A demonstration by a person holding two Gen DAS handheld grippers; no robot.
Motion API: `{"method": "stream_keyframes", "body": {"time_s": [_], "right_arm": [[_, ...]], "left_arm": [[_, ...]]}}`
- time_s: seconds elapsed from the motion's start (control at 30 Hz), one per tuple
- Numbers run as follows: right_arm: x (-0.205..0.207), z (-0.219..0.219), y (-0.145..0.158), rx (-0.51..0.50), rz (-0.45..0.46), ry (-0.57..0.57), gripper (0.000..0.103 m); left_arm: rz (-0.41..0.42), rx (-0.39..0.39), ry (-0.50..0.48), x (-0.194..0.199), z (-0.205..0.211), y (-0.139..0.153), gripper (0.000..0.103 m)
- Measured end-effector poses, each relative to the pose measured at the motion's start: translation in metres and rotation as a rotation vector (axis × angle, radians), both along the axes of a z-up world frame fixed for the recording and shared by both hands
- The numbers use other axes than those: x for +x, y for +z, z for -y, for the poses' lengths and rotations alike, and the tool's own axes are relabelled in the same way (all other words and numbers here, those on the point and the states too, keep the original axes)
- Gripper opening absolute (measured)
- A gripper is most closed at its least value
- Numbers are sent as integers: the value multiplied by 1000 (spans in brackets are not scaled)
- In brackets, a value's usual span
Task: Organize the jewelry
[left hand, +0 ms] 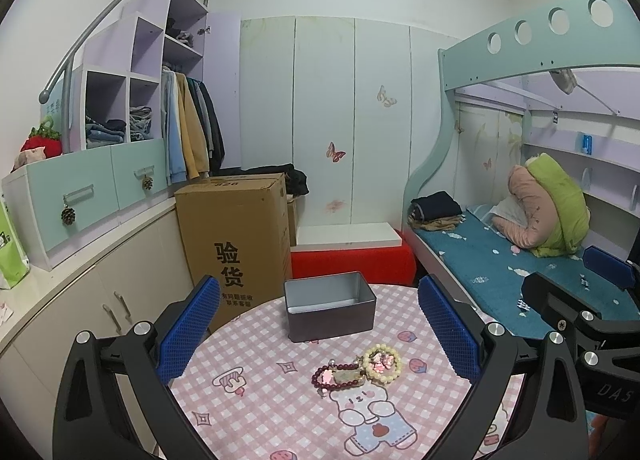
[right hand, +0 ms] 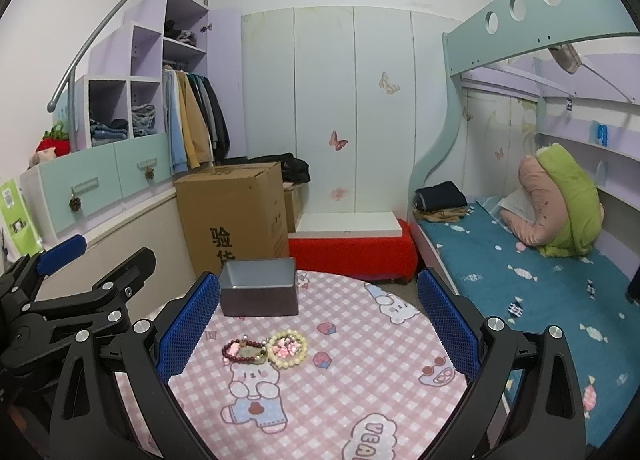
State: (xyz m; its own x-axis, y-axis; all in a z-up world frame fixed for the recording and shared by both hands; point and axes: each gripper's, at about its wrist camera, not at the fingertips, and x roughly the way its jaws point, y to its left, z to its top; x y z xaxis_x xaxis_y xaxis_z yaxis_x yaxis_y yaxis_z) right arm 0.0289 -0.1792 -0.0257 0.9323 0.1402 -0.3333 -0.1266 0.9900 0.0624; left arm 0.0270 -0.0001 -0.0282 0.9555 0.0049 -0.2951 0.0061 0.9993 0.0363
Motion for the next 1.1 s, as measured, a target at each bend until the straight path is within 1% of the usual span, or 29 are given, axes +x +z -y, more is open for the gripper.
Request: {"method": "stream_keyframes", "body": {"time_s": [0.17,0.4,0.5,0.6,0.67,0.73,0.77,0.83,0.87,0.93,1.03,1.1], "right_arm": [[13,-3,-9,-8,-34,3,96],[43,-4,-36,-16,-121,-7,96],[60,-3,-53,-20,-175,-13,96],[79,-1,-77,-30,-244,-18,96],[88,1,-90,-32,-277,-23,96],[98,3,-104,-30,-320,-24,96],[102,4,-109,-27,-337,-24,96],[110,5,-117,-25,-368,-23,96],[113,6,-122,-27,-381,-23,96],[119,6,-130,-28,-404,-23,96],[128,7,-140,-24,-432,-17,96],[134,7,-146,-22,-445,-14,96]], "left_arm": [[-24,3,-16,11,-5,-9,96],[-126,-45,-3,42,-30,-35,96],[-195,-107,4,57,-48,-53,96],[-256,-195,-10,70,-62,-75,96],[-329,-223,-11,81,-65,-92,96],[-387,-206,-9,91,-64,-108,96],[-430,-172,6,97,-60,-119,95],[-476,-125,21,108,-56,-133,95],[-492,-115,25,111,-56,-138,95],[-512,-107,46,119,-55,-147,95],[-537,-125,53,130,-59,-156,95],[-557,-115,73,140,-60,-161,93]]}}
